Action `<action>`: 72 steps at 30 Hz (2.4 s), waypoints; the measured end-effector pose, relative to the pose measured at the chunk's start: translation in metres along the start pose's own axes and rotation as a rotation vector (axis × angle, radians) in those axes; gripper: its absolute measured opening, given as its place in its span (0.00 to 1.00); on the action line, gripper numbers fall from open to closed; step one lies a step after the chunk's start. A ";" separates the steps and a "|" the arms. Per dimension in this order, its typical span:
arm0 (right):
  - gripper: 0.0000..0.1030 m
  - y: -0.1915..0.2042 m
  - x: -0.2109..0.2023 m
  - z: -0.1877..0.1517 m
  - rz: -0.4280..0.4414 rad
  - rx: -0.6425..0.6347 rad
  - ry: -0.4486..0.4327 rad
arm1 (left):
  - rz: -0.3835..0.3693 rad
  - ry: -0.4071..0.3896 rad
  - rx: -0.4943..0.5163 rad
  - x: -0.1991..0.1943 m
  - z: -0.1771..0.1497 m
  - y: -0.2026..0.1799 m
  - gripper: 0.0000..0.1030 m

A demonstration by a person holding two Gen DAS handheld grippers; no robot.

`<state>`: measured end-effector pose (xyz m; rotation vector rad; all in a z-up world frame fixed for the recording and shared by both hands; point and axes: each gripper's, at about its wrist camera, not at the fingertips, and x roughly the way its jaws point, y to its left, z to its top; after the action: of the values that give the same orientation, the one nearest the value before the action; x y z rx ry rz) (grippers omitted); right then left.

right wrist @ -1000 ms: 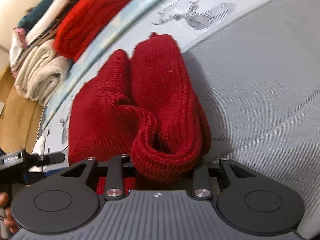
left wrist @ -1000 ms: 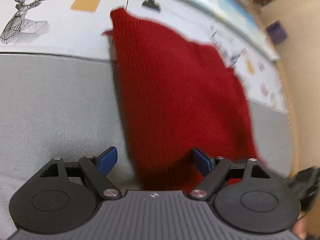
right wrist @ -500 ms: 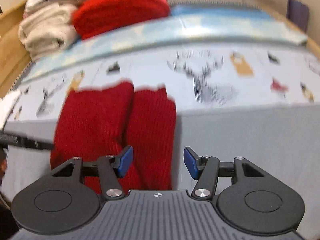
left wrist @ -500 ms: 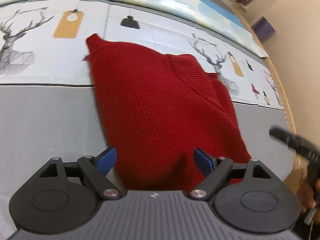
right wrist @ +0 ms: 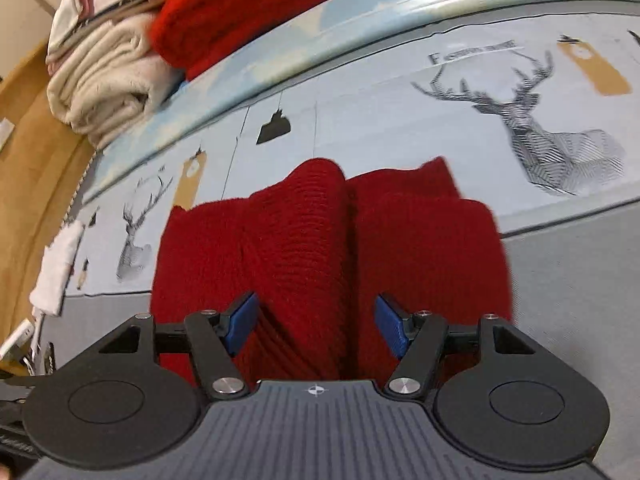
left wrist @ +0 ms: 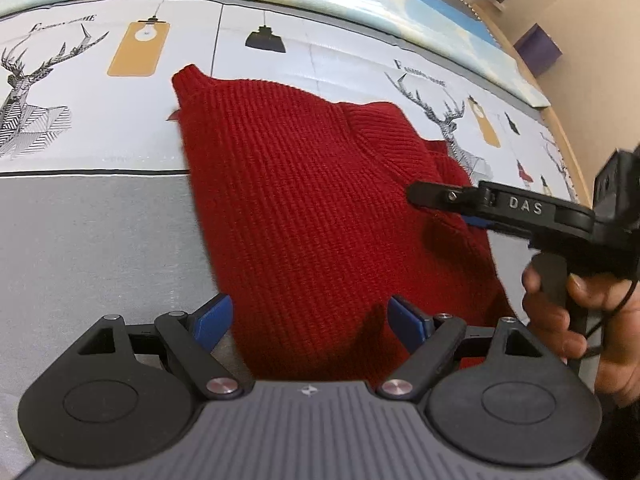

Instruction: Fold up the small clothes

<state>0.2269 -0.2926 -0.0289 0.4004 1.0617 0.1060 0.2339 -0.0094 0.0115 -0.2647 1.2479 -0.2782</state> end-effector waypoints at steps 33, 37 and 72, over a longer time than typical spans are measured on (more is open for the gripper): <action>0.49 0.003 0.000 0.006 -0.042 -0.043 -0.003 | 0.053 -0.043 -0.017 -0.014 -0.002 0.013 0.85; 0.14 0.013 -0.012 0.007 0.015 -0.098 -0.065 | 0.048 -0.077 -0.006 -0.016 -0.001 0.005 0.84; 0.50 -0.008 -0.052 -0.036 -0.105 -0.343 0.128 | 0.159 -0.066 0.157 0.020 0.002 -0.036 0.68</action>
<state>0.1694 -0.3047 -0.0044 0.0275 1.1636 0.2188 0.2392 -0.0503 0.0072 -0.0387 1.1676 -0.2267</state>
